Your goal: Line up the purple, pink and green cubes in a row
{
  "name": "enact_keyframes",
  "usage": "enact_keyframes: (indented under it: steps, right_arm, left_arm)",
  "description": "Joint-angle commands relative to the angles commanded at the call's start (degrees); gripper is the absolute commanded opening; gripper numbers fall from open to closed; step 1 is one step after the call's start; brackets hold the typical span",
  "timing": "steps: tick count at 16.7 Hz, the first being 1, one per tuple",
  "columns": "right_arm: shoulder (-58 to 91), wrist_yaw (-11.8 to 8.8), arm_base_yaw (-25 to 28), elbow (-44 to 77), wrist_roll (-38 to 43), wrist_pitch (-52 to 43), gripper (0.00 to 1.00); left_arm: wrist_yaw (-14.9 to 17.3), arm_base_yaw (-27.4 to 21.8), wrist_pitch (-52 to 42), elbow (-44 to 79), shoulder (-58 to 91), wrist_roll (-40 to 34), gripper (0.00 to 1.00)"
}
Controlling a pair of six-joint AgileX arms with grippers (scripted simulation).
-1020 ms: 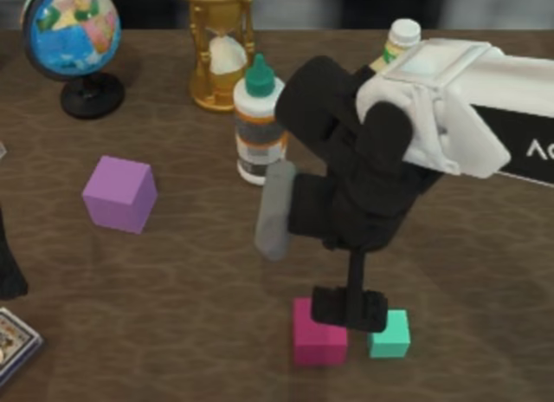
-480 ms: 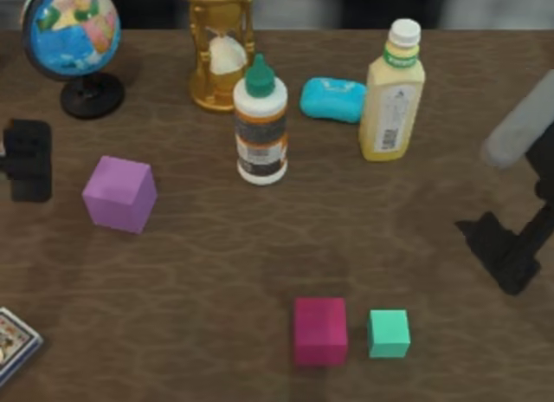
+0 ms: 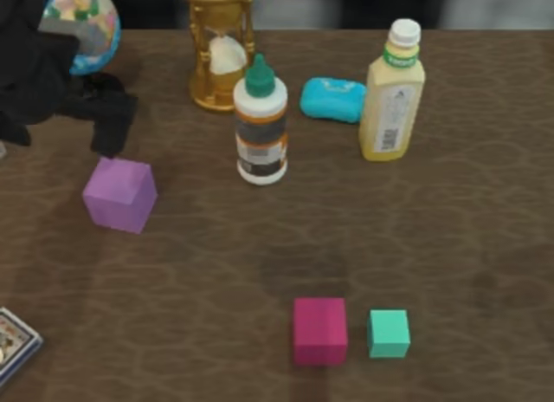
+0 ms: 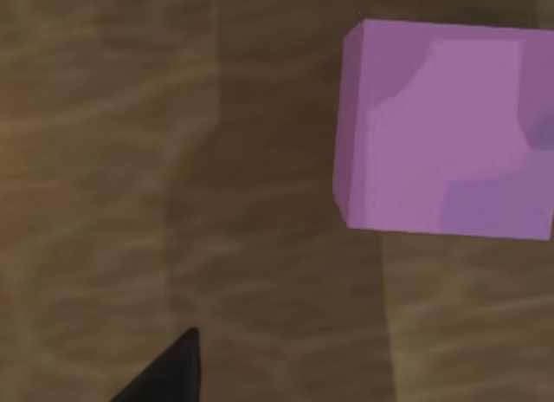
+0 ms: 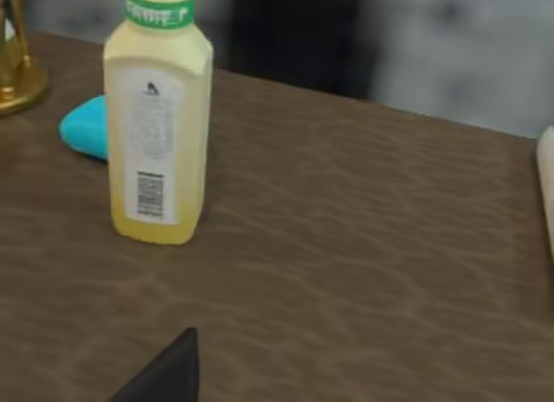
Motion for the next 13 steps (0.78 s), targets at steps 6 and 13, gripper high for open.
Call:
enact_keyframes:
  steps: [6,13]
  right_arm:
    - [-18.29,1.31,-7.34,-14.1,7.05,9.97,1.0]
    - [-19.93,1.48,-8.06,-15.44,7.8,11.02,1.0]
  left_arm:
    - [0.05,-1.51,-9.09,16.5,19.3,0.34,1.0]
    - [0.05,-1.3,-9.73,17.96,20.93,0.33,1.0]
